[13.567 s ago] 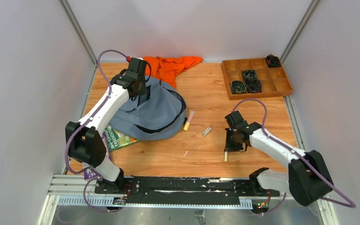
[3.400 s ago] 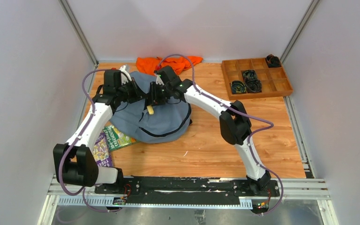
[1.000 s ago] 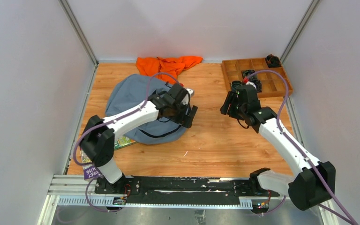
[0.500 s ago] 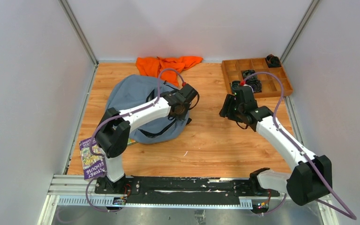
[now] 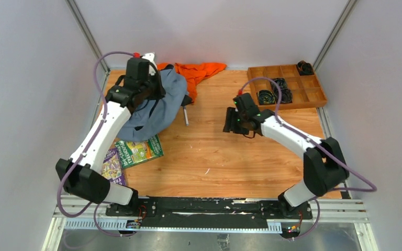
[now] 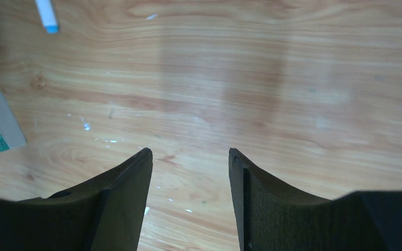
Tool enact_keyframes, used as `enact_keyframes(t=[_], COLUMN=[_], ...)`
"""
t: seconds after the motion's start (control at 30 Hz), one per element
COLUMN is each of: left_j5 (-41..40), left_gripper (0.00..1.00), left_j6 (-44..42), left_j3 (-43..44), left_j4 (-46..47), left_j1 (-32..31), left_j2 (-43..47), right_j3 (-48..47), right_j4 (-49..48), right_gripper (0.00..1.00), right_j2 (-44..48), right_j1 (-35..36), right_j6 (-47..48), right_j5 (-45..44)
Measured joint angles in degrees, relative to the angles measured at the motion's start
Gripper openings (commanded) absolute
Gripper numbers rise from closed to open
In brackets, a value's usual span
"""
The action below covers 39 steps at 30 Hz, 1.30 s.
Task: Pack the student bag
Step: Adjust the student bag at the center of the board, then move the stationery to the center of the board.
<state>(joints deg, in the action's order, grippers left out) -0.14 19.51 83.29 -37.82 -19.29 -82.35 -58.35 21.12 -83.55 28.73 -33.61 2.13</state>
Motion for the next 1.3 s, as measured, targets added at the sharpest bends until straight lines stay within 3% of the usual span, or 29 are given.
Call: enact_keyframes(t=[0.27, 0.63, 1.13, 1.3], left_j5=[2.95, -1.62, -7.21, -7.28], left_gripper=[0.00, 0.00, 0.00, 0.00], left_j6=[0.48, 3.28, 5.57, 5.55], left_j3=[1.18, -0.55, -5.53, -6.16], left_j4=[-1.22, -1.44, -1.33, -1.33], left_j1=[2.93, 5.03, 8.37, 8.37], left_j2=[3.52, 6.47, 9.46, 9.84], right_j3=[-17.07, -41.42, -45.92, -46.99], right_j4=[-0.59, -0.46, -5.64, -6.40], right_gripper=[0.60, 0.56, 0.52, 0.41], right_j2=[-17.46, -38.97, -48.26, -49.22], right_j1=[11.72, 15.82, 16.13, 16.63], right_j6=[0.76, 1.99, 4.33, 4.98], right_j5=[-0.37, -5.03, -11.41, -12.17])
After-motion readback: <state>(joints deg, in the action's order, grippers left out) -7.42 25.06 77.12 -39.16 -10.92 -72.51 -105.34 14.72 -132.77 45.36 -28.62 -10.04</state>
